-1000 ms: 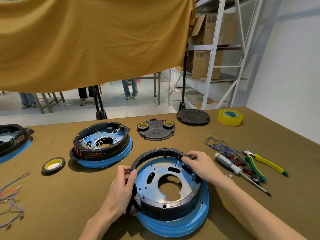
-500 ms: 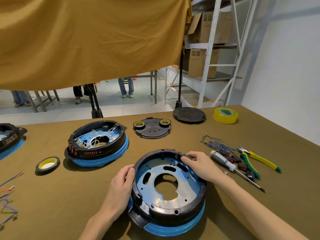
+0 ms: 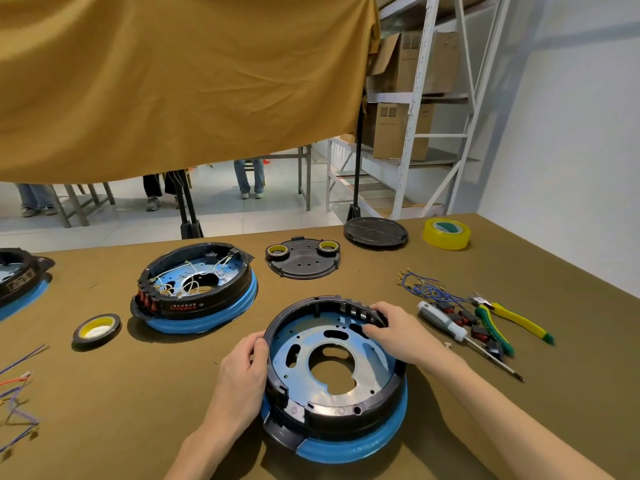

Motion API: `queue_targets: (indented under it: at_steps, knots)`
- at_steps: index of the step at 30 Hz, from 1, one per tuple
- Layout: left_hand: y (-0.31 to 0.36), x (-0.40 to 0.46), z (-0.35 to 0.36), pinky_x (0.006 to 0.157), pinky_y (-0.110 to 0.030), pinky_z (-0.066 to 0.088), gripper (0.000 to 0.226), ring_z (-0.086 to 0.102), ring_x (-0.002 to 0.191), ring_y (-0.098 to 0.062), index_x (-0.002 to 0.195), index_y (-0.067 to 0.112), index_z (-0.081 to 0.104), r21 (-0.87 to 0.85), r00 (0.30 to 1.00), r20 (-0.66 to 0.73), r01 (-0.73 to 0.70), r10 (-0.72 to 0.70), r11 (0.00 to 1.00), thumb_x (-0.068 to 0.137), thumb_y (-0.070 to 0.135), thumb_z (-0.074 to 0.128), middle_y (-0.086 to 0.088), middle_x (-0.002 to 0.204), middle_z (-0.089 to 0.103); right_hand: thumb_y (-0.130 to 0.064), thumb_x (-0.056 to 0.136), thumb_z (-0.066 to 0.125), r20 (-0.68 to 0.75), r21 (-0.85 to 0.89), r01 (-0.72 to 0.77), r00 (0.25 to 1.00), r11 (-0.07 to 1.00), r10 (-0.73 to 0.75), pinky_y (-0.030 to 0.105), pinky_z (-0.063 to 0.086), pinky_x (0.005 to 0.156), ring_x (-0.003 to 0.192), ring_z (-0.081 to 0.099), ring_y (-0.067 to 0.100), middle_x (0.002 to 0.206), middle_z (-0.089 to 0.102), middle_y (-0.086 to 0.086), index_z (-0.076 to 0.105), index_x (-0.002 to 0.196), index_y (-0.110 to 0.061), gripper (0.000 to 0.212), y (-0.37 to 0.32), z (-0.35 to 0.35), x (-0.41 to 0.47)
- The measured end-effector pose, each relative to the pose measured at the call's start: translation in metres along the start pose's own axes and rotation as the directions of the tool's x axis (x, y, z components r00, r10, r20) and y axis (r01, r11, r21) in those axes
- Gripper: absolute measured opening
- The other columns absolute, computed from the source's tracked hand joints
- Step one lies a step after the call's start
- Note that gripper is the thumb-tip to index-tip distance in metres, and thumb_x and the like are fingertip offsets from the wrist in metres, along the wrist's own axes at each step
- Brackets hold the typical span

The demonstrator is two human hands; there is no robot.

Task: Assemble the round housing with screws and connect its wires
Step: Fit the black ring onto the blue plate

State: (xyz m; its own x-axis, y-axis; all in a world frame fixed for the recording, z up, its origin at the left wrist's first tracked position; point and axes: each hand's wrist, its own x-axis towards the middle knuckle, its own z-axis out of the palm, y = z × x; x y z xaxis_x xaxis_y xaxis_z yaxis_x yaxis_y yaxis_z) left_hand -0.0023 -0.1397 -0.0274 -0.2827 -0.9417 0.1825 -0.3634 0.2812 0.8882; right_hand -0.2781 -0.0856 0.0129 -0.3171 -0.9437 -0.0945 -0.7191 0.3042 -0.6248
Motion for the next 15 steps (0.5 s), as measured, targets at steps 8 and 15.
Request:
queue_targets:
  at_steps: [8,15]
  knots:
    - [0.006,-0.001,0.003,0.092,-0.038,0.053,0.03,0.06,0.103,-0.008,0.119,0.024,0.063,0.157,0.997,-0.054,0.054,-0.046,0.986,0.106,0.044,0.044,0.007,0.107,0.061,0.0,0.094,0.055,-0.057,-0.06,0.008,0.998,0.998,-0.012,0.023,0.051,0.06,0.087,0.065,0.011,0.115,0.068,-0.001,0.06,0.132,-0.033,0.05,-0.005,-0.013,0.006]
    - [0.001,-0.006,0.009,0.086,-0.043,0.051,0.059,0.061,0.092,-0.017,0.096,0.019,0.062,0.007,0.998,0.067,0.007,-0.007,1.0,0.102,0.06,0.02,-0.002,0.093,0.065,-0.005,0.093,0.058,-0.188,-0.009,-0.032,0.982,0.999,0.03,0.023,0.047,0.056,0.079,0.064,0.01,0.098,0.07,-0.004,0.068,0.114,-0.024,0.03,-0.004,-0.008,0.001]
